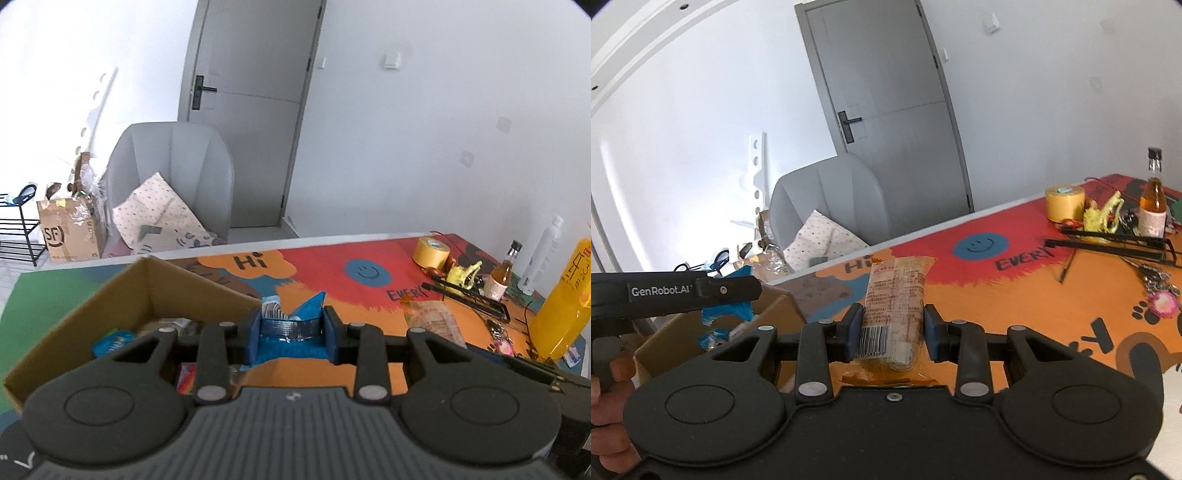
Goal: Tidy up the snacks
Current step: 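Carry the blue packet and wrapped pastry over the cardboard box, then open the left gripper over the box while the right opens to drop the pastry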
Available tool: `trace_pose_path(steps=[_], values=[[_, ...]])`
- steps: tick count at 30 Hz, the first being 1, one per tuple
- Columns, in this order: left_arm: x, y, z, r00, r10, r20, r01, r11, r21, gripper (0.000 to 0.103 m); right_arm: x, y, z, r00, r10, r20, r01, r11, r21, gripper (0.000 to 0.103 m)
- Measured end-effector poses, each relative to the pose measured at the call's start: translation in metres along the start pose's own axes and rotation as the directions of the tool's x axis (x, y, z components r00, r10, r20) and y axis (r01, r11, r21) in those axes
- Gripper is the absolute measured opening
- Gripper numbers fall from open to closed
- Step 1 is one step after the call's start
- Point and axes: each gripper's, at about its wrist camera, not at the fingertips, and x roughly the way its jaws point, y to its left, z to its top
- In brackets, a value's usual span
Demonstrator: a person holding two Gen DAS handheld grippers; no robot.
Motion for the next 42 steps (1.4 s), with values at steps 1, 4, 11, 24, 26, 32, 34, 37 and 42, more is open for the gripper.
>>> trace_pose_path(steps=[1, 4, 11, 24, 26, 32, 34, 37, 42], values=[[-0.002, 0.003, 0.001, 1.0, 0.003, 0.003, -0.003, 1.0, -0.003, 0.033, 0.0, 0.003, 0.0, 1.0, 0.004, 0.001, -0.004, 1.0, -0.004, 0.033], [-0.007, 0.013, 0.002, 1.0, 0.017, 0.011, -0.017, 1.0, -0.012, 0.033, 0.002, 0.011, 0.002, 1.0, 0.009, 0.003, -0.009, 1.0, -0.016, 0.033], [-0.018, 0.038, 0.004, 0.999, 0.046, 0.023, -0.045, 0.998, -0.04, 0.033, 0.007, 0.032, 0.006, 0.999, 0.036, 0.008, -0.036, 0.998, -0.046, 0.033], [-0.025, 0.09, 0.011, 0.995, 0.098, 0.007, -0.097, 0.992, -0.08, 0.033, 0.02, 0.067, 0.009, 0.996, 0.084, 0.003, -0.083, 0.994, -0.076, 0.033], [-0.025, 0.097, 0.01, 0.995, 0.099, -0.006, -0.099, 0.991, -0.085, 0.034, 0.023, 0.073, 0.01, 0.996, 0.092, -0.001, -0.092, 0.992, -0.085, 0.033], [-0.019, 0.112, 0.002, 0.995, 0.071, -0.073, -0.078, 0.991, -0.106, 0.043, 0.031, 0.092, 0.009, 0.994, 0.11, -0.021, -0.112, 0.988, -0.109, 0.033], [-0.02, 0.116, 0.0, 0.995, 0.071, -0.074, -0.079, 0.99, -0.114, 0.052, 0.033, 0.097, 0.008, 0.993, 0.119, -0.027, -0.122, 0.986, -0.113, 0.033], [-0.023, 0.122, -0.001, 0.996, 0.07, -0.063, -0.077, 0.99, -0.12, 0.064, 0.034, 0.106, 0.008, 0.991, 0.129, -0.035, -0.133, 0.983, -0.123, 0.033], [-0.028, 0.13, 0.001, 0.996, 0.068, -0.05, -0.074, 0.989, -0.127, 0.072, 0.033, 0.117, 0.007, 0.99, 0.133, -0.043, -0.137, 0.982, -0.129, 0.033]])
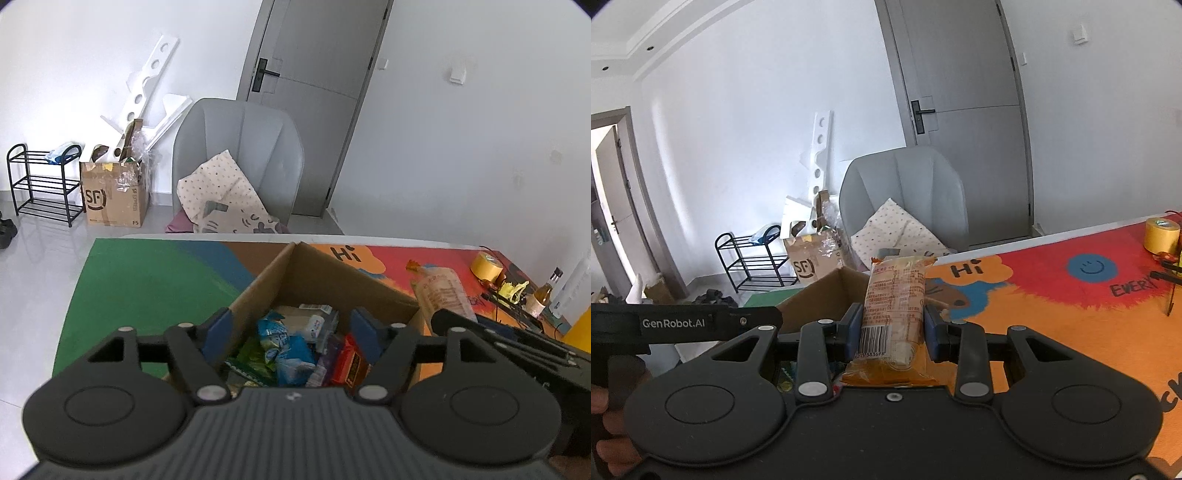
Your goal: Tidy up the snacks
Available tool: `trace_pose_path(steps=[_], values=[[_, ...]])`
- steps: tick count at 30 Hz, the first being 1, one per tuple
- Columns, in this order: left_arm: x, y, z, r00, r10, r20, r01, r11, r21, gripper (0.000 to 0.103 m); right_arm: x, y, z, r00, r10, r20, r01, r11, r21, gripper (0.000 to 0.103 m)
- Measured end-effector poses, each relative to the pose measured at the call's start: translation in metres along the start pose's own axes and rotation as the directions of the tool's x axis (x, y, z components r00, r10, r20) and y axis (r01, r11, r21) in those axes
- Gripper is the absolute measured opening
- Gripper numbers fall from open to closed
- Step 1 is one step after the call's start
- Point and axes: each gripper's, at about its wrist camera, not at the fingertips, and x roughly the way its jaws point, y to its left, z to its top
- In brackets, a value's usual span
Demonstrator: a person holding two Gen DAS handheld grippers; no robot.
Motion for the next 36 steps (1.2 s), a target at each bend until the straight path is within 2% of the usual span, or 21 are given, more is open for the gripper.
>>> trace_pose_path(steps=[15, 18, 20, 27, 31, 36], values=[[-0.016, 0.019, -0.003, 1.0, -0.026, 0.016, 0.026, 1.0, -0.011, 0.082, -0.002, 0.034, 0.002, 1.0, 0.026, -0.012, -0.026, 1.0, -0.01, 0.033], [-0.021, 0.024, -0.004, 0.999, -0.029, 0.025, 0.03, 0.999, -0.014, 0.083, -0.004, 0.039, 0.0, 0.999, 0.051, -0.006, -0.051, 0.999, -0.002, 0.042], [-0.025, 0.027, -0.006, 0.999, -0.03, 0.034, 0.03, 0.999, -0.014, 0.083, -0.008, 0.039, -0.001, 0.999, 0.038, 0.003, -0.038, 0.999, 0.006, 0.053], [-0.036, 0.027, -0.007, 0.997, -0.047, 0.053, 0.048, 0.999, -0.011, 0.087, -0.032, 0.025, -0.003, 0.999, -0.031, 0.03, 0.029, 0.999, 0.043, 0.054], [-0.043, 0.02, -0.009, 0.996, -0.067, 0.053, 0.066, 0.998, 0.012, 0.089, -0.045, 0.016, -0.005, 0.996, -0.085, 0.031, 0.083, 0.994, 0.069, 0.062], [-0.054, 0.011, -0.013, 0.993, -0.097, 0.065, 0.094, 0.995, 0.044, 0.095, -0.061, 0.013, -0.011, 0.991, -0.128, 0.037, 0.124, 0.989, 0.078, 0.064]])
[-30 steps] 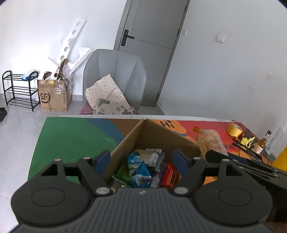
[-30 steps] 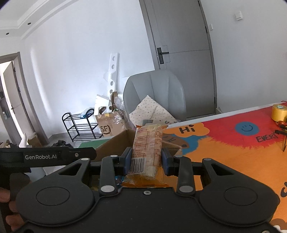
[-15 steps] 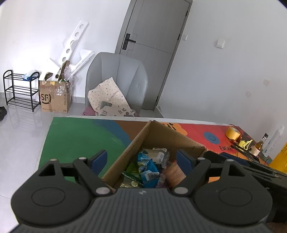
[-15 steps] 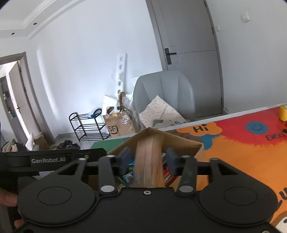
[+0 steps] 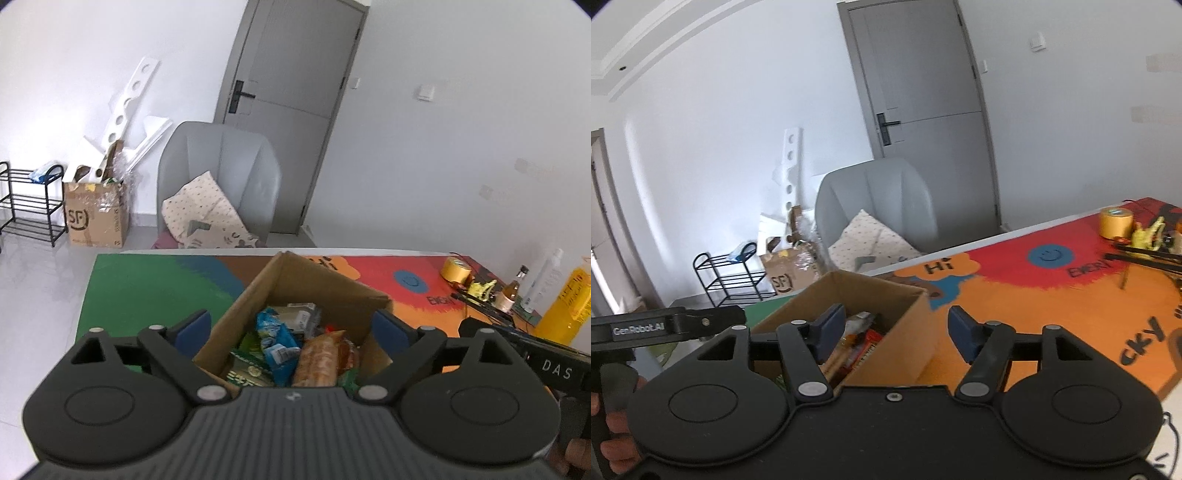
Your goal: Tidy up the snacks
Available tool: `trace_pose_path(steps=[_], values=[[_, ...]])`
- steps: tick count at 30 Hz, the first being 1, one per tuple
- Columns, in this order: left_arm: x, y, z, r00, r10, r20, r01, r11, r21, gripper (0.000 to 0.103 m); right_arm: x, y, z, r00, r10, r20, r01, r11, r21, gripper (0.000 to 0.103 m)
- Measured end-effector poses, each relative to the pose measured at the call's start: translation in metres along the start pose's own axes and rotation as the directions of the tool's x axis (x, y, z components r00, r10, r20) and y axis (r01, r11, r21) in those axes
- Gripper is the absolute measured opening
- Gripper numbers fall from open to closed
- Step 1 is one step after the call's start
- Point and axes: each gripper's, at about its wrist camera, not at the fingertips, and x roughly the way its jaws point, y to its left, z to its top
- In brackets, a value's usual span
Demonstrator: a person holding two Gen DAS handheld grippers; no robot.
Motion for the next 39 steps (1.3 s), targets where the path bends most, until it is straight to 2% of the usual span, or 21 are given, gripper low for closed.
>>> trace_pose_path(steps=[2, 4, 10, 15, 26, 30, 39], values=[[-0.003, -0.003, -0.002, 1.0, -0.008, 0.002, 0.008, 1.0, 0.006, 0.097, -0.006, 0.0, -0.002, 1.0, -0.016, 0.008, 0.016, 1.0, 0.003, 0.075], [-0.007, -0.005, -0.003, 1.0, -0.015, 0.003, 0.015, 1.0, 0.015, 0.098, -0.012, -0.001, -0.003, 0.999, -0.032, 0.021, 0.032, 0.999, 0.001, 0.081], [-0.019, -0.013, -0.003, 0.998, -0.068, -0.014, 0.068, 0.996, 0.056, 0.099, -0.031, -0.006, -0.006, 0.997, -0.064, 0.035, 0.063, 0.998, 0.026, 0.091], [-0.028, -0.018, -0.004, 0.995, -0.099, -0.028, 0.101, 0.991, 0.092, 0.099, -0.049, -0.014, -0.008, 0.995, -0.095, 0.04, 0.092, 0.994, 0.062, 0.103], [-0.053, -0.038, -0.009, 0.99, -0.135, -0.03, 0.139, 0.972, 0.188, 0.103, -0.085, -0.033, -0.017, 0.993, -0.114, 0.017, 0.111, 0.987, 0.12, 0.103], [-0.06, -0.046, -0.011, 0.989, -0.144, -0.031, 0.147, 0.971, 0.189, 0.103, -0.101, -0.039, -0.021, 0.991, -0.131, 0.019, 0.127, 0.983, 0.136, 0.103], [-0.079, -0.057, -0.026, 0.992, -0.113, -0.053, 0.121, 0.971, 0.206, 0.103, -0.131, -0.035, -0.026, 0.988, -0.154, -0.003, 0.154, 0.986, 0.063, 0.103]])
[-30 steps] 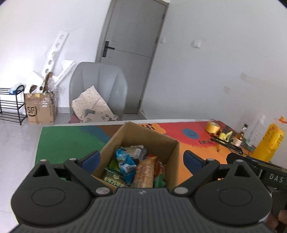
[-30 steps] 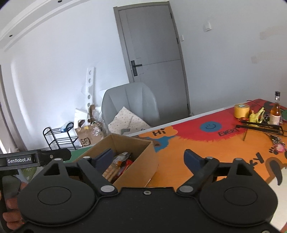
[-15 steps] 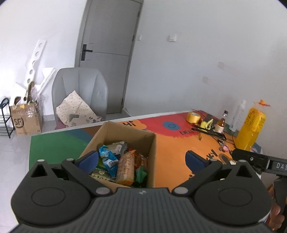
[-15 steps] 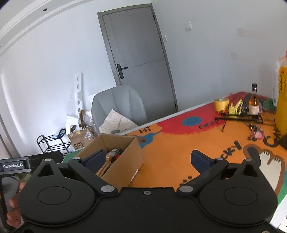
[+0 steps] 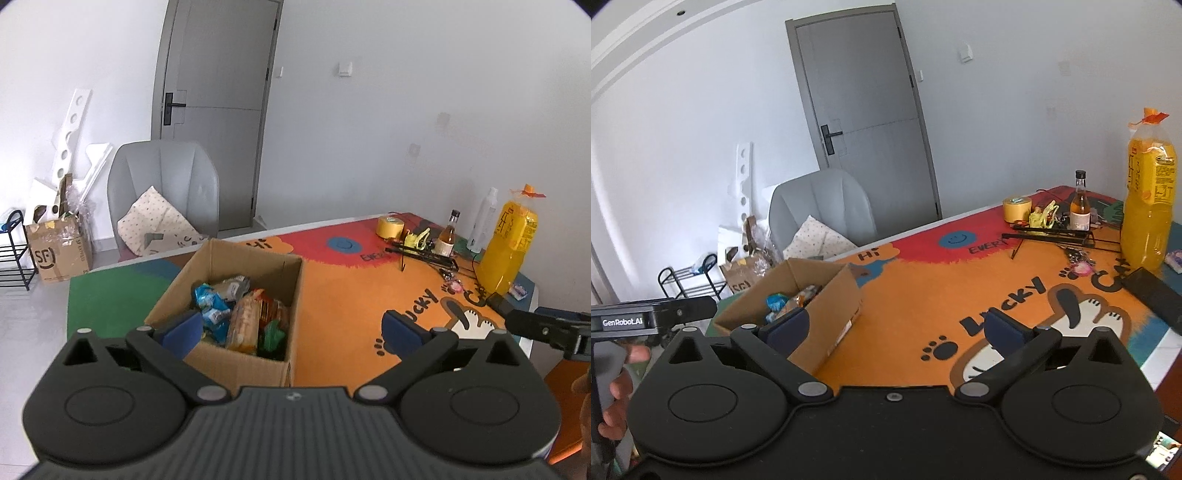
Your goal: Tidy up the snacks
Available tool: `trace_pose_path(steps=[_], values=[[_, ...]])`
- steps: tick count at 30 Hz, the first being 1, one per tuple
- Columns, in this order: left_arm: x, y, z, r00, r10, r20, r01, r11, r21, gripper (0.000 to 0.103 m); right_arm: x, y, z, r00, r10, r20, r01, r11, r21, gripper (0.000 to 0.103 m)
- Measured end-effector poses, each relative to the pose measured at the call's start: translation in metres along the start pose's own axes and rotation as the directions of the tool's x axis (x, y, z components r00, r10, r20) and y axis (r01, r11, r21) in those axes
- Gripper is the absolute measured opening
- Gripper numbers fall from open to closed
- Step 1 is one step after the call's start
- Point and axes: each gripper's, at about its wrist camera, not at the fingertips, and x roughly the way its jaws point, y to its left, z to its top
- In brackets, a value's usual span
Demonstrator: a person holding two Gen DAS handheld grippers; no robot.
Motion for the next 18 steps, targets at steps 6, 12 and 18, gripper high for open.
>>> trace_pose_path(steps=[6, 12, 18], values=[[-0.008, -0.004, -0.004, 1.0, 0.003, -0.024, -0.002, 0.999, 0.04, 0.103, -0.008, 0.006, -0.005, 0.999, 0.026, -0.024, -0.027, 0.999, -0.023, 0.103], [-0.011, 0.007, -0.007, 0.999, 0.02, -0.032, -0.019, 0.999, 0.036, 0.103, -0.01, 0.016, -0.008, 0.999, 0.04, -0.035, -0.042, 0.997, -0.06, 0.103], [-0.012, 0.013, -0.011, 0.999, 0.027, -0.041, -0.025, 0.998, 0.055, 0.103, -0.01, 0.018, -0.008, 0.998, 0.048, -0.039, -0.05, 0.997, -0.051, 0.103]])
